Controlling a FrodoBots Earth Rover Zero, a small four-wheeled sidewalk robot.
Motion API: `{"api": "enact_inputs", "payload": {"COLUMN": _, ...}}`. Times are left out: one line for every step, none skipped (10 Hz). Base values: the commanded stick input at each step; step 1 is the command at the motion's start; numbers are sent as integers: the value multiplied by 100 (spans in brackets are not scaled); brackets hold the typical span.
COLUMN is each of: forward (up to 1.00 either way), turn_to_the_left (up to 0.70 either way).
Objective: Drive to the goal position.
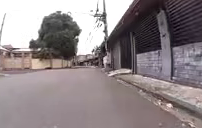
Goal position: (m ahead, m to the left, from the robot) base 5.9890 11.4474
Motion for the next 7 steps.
{"api": "enact_inputs", "payload": {"forward": 100, "turn_to_the_left": 40}}
{"api": "enact_inputs", "payload": {"forward": 100, "turn_to_the_left": 40}}
{"api": "enact_inputs", "payload": {"forward": 100, "turn_to_the_left": 9}}
{"api": "enact_inputs", "payload": {"forward": 100, "turn_to_the_left": 0}}
{"api": "enact_inputs", "payload": {"forward": 100, "turn_to_the_left": 0}}
{"api": "enact_inputs", "payload": {"forward": 100, "turn_to_the_left": 0}}
{"api": "enact_inputs", "payload": {"forward": 100, "turn_to_the_left": 0}}
